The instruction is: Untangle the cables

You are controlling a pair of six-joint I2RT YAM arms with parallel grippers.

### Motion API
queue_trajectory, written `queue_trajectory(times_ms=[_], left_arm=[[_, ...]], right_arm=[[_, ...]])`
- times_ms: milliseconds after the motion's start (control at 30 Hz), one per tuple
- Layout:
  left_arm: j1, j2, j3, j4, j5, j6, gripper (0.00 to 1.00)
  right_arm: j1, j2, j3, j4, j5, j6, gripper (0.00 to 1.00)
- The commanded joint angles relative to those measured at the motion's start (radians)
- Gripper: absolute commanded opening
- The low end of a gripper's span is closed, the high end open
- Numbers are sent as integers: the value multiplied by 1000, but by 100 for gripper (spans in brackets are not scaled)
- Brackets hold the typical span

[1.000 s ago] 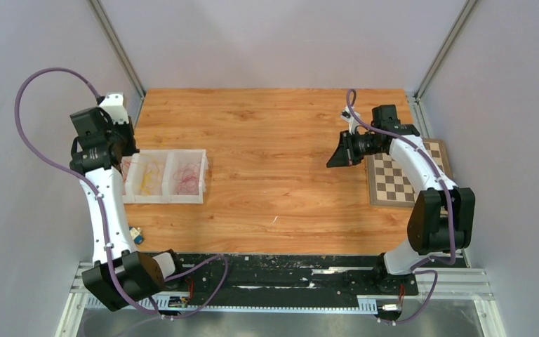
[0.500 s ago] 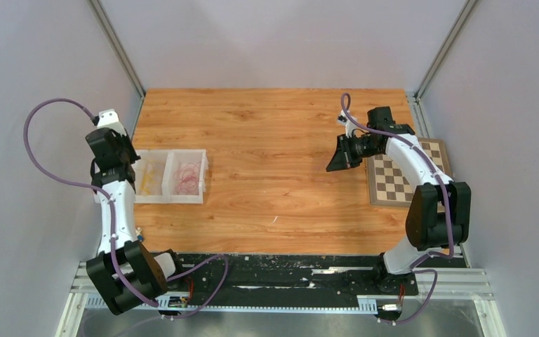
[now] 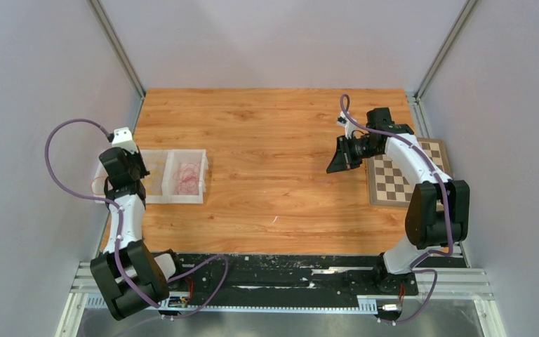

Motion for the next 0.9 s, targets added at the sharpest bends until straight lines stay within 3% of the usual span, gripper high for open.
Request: queue_trajectory(times_ms=[0, 267, 800, 867], left_arm=[[9, -9, -28, -5, 17, 51, 0], [8, 106, -12, -89, 18, 103, 0], [4, 425, 181, -237, 18, 209, 0], [1, 439, 198, -251, 17, 211, 7]], right_arm=[[2, 9, 19, -1, 0, -11, 0], [2, 4, 14, -5, 4, -15, 0], [2, 15, 17, -8, 2, -17, 0], [2, 15, 18, -7, 2, -17, 0]])
